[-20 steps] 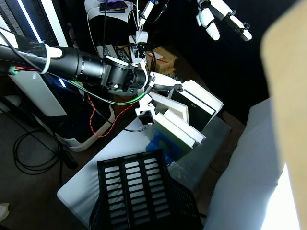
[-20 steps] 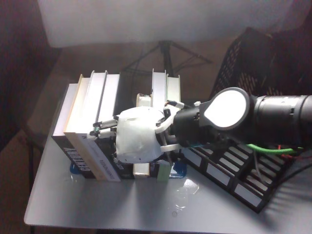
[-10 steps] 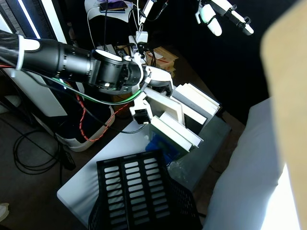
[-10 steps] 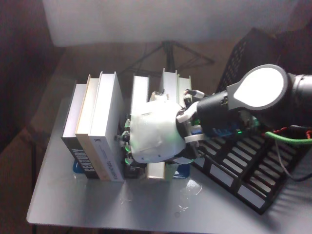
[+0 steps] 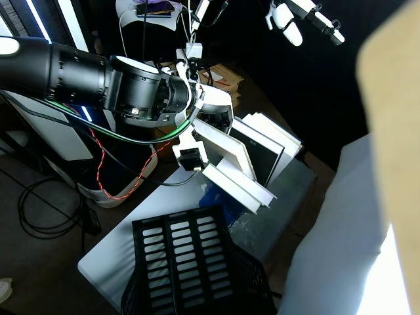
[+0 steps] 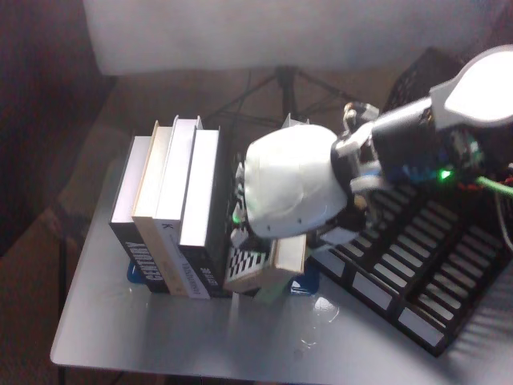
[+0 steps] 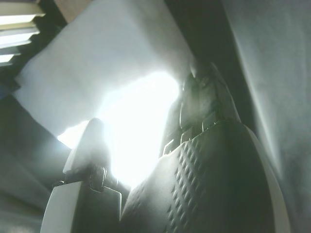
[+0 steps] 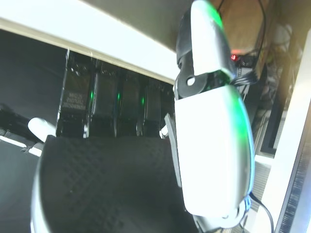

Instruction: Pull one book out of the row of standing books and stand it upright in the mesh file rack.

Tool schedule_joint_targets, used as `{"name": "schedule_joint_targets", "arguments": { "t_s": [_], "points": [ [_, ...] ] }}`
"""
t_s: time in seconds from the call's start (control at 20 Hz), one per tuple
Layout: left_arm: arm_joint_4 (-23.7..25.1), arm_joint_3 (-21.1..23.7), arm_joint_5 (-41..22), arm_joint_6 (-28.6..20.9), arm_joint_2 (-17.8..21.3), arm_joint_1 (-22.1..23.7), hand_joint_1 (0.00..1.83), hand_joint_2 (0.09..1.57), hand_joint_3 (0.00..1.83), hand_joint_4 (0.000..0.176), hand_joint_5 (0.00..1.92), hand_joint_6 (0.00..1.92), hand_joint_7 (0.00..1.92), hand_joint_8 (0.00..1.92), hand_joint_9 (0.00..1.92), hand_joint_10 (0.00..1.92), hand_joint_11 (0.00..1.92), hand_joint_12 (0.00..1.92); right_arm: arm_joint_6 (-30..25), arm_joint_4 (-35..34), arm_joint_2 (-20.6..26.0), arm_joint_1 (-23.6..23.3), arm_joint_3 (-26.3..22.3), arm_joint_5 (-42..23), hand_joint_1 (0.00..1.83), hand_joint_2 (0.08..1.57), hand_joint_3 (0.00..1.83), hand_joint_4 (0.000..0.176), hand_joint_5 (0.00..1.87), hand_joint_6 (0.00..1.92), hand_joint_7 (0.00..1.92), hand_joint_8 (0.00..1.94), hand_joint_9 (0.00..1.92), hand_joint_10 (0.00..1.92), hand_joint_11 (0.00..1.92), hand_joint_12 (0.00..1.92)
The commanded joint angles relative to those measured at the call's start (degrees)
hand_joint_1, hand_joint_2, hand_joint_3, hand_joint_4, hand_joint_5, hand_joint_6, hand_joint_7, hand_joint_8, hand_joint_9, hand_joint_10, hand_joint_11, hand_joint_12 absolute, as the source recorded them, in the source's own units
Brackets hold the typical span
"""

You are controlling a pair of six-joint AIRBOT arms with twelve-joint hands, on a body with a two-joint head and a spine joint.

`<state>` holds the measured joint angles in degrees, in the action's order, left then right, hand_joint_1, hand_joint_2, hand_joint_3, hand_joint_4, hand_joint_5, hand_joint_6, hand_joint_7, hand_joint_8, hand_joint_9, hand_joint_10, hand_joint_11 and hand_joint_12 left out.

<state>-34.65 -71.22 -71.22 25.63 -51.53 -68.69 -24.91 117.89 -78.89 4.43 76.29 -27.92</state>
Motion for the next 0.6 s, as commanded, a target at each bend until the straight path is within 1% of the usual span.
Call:
{"name": "schedule_joint_targets", "arguments": {
  "t_s": [0.0, 0.05, 0.1, 0.15, 0.2, 0.25, 0.3, 0.35, 0.4, 0.45, 0.5, 0.55],
  "points": [
    [-1.29, -0.11, -6.96, -0.16, 0.65, 0.11, 0.51, 1.52, 0.00, 0.000, 0.04, 0.00, 0.00, 0.00, 0.00, 0.00, 0.00, 0.02, -1.27, 0.04, 2.05, -0.50, 0.12, 2.09, 1.38, 1.12, 0.00, 0.000, 0.86, 0.94, 1.00, 0.98, 1.04, 1.36, 1.12, 1.73],
    [-1.28, -0.11, -6.95, -0.16, 0.64, 0.11, 0.48, 1.52, 0.00, 0.000, 0.04, 0.00, 0.00, 0.00, 0.00, 0.00, 0.00, 0.00, -1.27, 0.08, 2.67, -1.15, -0.31, 2.01, 1.26, 1.19, 0.02, 0.000, 0.76, 1.08, 0.89, 1.42, 1.20, 1.67, 1.21, 1.87],
    [-1.26, -0.10, -6.95, -0.16, 0.63, 0.13, 0.47, 1.52, 0.00, 0.000, 0.04, 0.00, 0.00, 0.00, 0.00, 0.00, 0.02, 0.01, -1.31, 0.09, 3.20, -1.64, -0.68, 1.92, 1.16, 1.19, 0.01, 0.000, 0.82, 1.20, 1.21, 1.83, 1.44, 1.87, 1.48, 1.91],
    [-1.24, -0.09, -6.92, -0.16, 0.60, 0.16, 0.47, 1.52, 0.00, 0.000, 0.04, 0.00, 0.00, 0.00, 0.00, 0.00, 0.03, 0.01, -1.45, 0.09, 3.65, -2.12, -0.95, 1.74, 1.15, 1.18, 0.01, 0.000, 0.84, 1.21, 1.38, 1.92, 1.59, 1.91, 1.64, 1.92],
    [-1.21, -0.09, -6.88, -0.16, 0.56, 0.17, 0.43, 1.52, 0.00, 0.000, 0.04, 0.00, 0.00, 0.00, 0.00, 0.00, 0.01, 0.01, -1.69, 0.10, 4.02, -2.64, -1.11, 1.38, 1.13, 1.19, 0.01, 0.000, 0.82, 1.25, 1.27, 1.94, 1.49, 1.92, 1.55, 1.92],
    [-1.21, -0.11, -6.88, -0.16, 0.49, 0.17, 0.42, 1.52, 0.00, 0.000, 0.03, 0.00, 0.00, 0.00, 0.00, 0.00, 0.01, 0.01, -1.83, 0.09, 4.44, -3.23, -1.36, 1.23, 1.13, 1.19, 0.01, 0.000, 0.82, 1.26, 1.29, 1.94, 1.50, 1.92, 1.56, 1.92],
    [-1.21, -0.12, -6.87, -0.16, 0.43, 0.17, 0.41, 1.52, 0.00, 0.000, 0.02, 0.00, 0.00, 0.00, 0.00, 0.00, 0.00, 0.01, -1.93, 0.08, 4.88, -3.78, -1.58, 1.01, 1.20, 1.23, 0.03, 0.000, 0.72, 1.19, 0.91, 1.67, 1.18, 1.84, 1.22, 1.92],
    [-1.21, -0.12, -6.85, -0.16, 0.40, 0.17, 0.42, 1.52, 0.00, 0.000, 0.03, 0.00, 0.00, 0.00, 0.00, 0.00, 0.00, 0.00, -2.13, 0.07, 5.17, -4.22, -1.70, 0.73, 1.22, 1.22, 0.02, 0.000, 0.74, 1.11, 0.84, 1.60, 1.14, 1.84, 1.18, 1.92],
    [-1.18, -0.13, -6.81, -0.16, 0.37, 0.17, 0.42, 1.52, 0.00, 0.000, 0.02, 0.00, 0.00, 0.00, 0.00, 0.00, 0.00, 0.00, -2.44, 0.04, 5.54, -4.78, -1.84, 0.45, 1.21, 1.24, 0.02, 0.000, 0.72, 1.13, 0.82, 1.61, 1.14, 1.86, 1.18, 1.92],
    [-1.10, -0.15, -6.70, -0.16, 0.31, 0.25, 0.42, 1.52, 0.00, 0.000, 0.02, 0.00, 0.00, 0.00, 0.00, 0.00, 0.00, 0.00, -2.95, -0.01, 6.01, -5.50, -1.90, 0.10, 1.22, 1.23, 0.01, 0.000, 0.72, 1.15, 0.84, 1.55, 1.10, 1.81, 1.12, 1.92],
    [-1.04, -0.17, -6.63, -0.16, 0.27, 0.30, 0.42, 1.52, 0.00, 0.000, 0.02, 0.00, 0.00, 0.00, 0.00, 0.00, 0.00, 0.00, -3.16, -0.03, 6.21, -5.77, -1.89, -0.02, 1.21, 1.25, 0.02, 0.000, 0.69, 1.17, 0.79, 1.63, 1.11, 1.87, 1.14, 1.92],
    [-0.85, -0.29, -6.43, -0.16, 0.12, 0.46, 0.42, 1.52, 0.00, 0.000, 0.02, 0.00, 0.00, 0.00, 0.00, 0.00, 0.00, 0.00, -3.67, -0.10, 6.72, -6.30, -1.88, -0.18, 1.21, 1.25, 0.01, 0.000, 0.70, 1.19, 0.81, 1.60, 1.03, 1.79, 1.02, 1.92]
  ]
}}
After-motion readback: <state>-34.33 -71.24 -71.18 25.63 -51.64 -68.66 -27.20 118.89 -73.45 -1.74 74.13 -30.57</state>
